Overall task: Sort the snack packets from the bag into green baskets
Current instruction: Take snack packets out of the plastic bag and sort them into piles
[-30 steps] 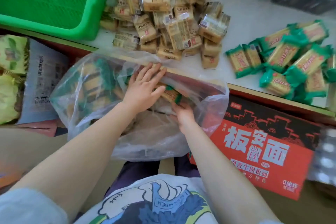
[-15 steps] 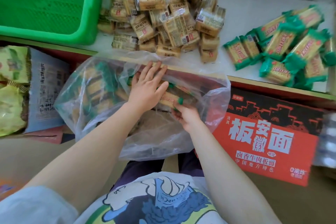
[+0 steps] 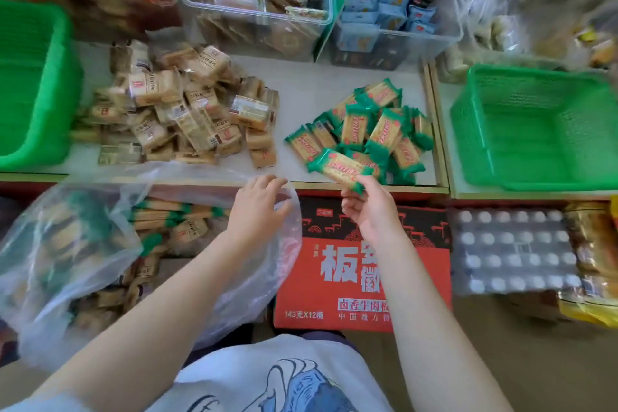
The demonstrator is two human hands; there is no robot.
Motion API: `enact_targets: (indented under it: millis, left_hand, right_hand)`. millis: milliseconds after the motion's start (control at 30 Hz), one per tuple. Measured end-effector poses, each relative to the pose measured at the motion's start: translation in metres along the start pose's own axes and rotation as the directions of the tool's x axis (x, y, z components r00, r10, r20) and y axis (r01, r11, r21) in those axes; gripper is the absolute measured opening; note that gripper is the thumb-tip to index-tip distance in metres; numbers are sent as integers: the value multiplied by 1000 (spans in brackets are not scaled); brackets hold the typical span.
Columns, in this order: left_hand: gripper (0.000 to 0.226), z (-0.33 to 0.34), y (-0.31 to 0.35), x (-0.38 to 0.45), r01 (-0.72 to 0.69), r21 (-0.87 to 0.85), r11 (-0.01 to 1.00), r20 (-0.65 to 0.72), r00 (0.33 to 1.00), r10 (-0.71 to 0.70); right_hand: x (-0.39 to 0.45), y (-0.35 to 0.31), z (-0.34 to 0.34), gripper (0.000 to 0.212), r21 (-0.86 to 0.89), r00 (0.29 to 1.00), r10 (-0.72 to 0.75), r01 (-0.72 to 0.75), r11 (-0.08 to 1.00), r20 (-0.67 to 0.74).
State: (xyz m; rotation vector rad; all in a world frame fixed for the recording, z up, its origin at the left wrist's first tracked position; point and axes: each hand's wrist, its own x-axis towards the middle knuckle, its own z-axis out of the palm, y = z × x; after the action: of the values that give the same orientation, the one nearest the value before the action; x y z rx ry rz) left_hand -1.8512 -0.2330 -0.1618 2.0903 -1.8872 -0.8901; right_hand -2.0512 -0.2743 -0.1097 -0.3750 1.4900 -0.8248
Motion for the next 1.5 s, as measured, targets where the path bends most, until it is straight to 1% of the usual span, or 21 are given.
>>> enact_targets:
  millis: [100, 200, 267, 433, 533, 633, 700, 733, 767, 833, 900, 933, 1000, 1067, 1133, 1200, 1267, 1333, 1367, 1433, 1500]
  left_hand:
    - [56, 21, 30, 23, -10, 58, 998, 99, 995, 4]
    - [61, 41, 37, 35, 75, 128, 989, 192, 976, -99]
    - [63, 52, 36, 36, 121, 161, 979, 201, 968, -153]
    - [63, 63, 40, 36, 161, 148, 976, 140, 973, -182]
    - [63, 65, 44, 37, 176, 142, 974, 133, 972, -195]
    - [61, 56, 48, 33, 156, -4, 988, 116, 981, -154]
    - [53, 46, 40, 12, 121, -145, 982, -25, 992, -125]
    - [48, 44, 29, -5, 115, -165, 980, -112, 985, -134]
    - [44, 43, 15, -24, 136, -167, 976, -176, 970, -165]
    - [36, 46, -26, -65, 298, -159, 941, -154, 934, -322]
    - [39, 52, -71, -106, 475, -67, 877, -16, 879, -477]
    - [44, 54, -92, -126, 531, 6, 847, 62, 845, -531]
    - [48, 58, -126, -166, 579, 113, 807, 186, 786, -590]
    - [45, 60, -147, -201, 590, 90, 802, 257, 765, -591]
    - [42, 59, -158, -226, 605, 13, 796, 295, 758, -581]
    - [42, 56, -166, -237, 613, -75, 787, 296, 767, -569]
    - [41, 51, -175, -240, 612, -164, 774, 232, 786, -573]
    - [36, 43, -186, -238, 561, -217, 799, 72, 825, -560]
    - [34, 40, -192, -237, 536, -224, 814, -14, 833, -553]
    - [41, 31, -205, -236, 529, -213, 821, -121, 820, -560]
    - [57, 26, -218, -240, 539, -180, 823, -129, 817, -563]
  right_hand:
    - [21, -41, -18, 16, -12, 997, -75, 75, 997, 18]
    - [53, -75, -26, 19, 73, 989, -137, 133, 988, 57]
    - [75, -88, -30, 19, 60, 986, -147, 142, 988, 84]
    - [95, -88, -39, 23, -18, 993, -89, 91, 996, 83]
    - [79, -74, -42, 15, -49, 989, -94, 100, 994, 113]
    - [49, -47, -32, 15, -192, 974, -59, 102, 976, 219]
    - [26, -21, -19, 12, -321, 947, 3, 105, 941, 320]
    - [15, -7, -11, 10, -385, 930, 43, 110, 916, 366]
    - [5, 8, -2, 9, -439, 910, 83, 115, 891, 407]
    - [-8, 44, 20, 9, -532, 867, 144, 155, 832, 478]
    - [-14, 84, 44, 8, -620, 826, 152, 272, 736, 543]
    - [-14, 105, 56, 7, -665, 798, 155, 358, 655, 582]
    - [-10, 142, 75, 28, -742, 719, 224, 568, 357, 658]
    - [-5, 173, 81, 53, -740, 681, 378, 673, 15, 627]
    - [1, 194, 79, 62, -735, 723, 509, 638, -231, 467]
    - [-2, 206, 80, 63, -748, 765, 572, 559, -358, 297]
    - [-13, 213, 90, 59, -745, 815, 522, 507, -434, 251]
    - [-26, 218, 109, 47, -734, 845, 388, 520, -436, 368]
    - [-31, 222, 122, 39, -744, 837, 333, 541, -392, 434]
    - [-36, 236, 153, 28, -802, 817, 298, 560, -208, 493]
    - [-40, 255, 186, 49, -809, 781, 331, 583, -82, 529]
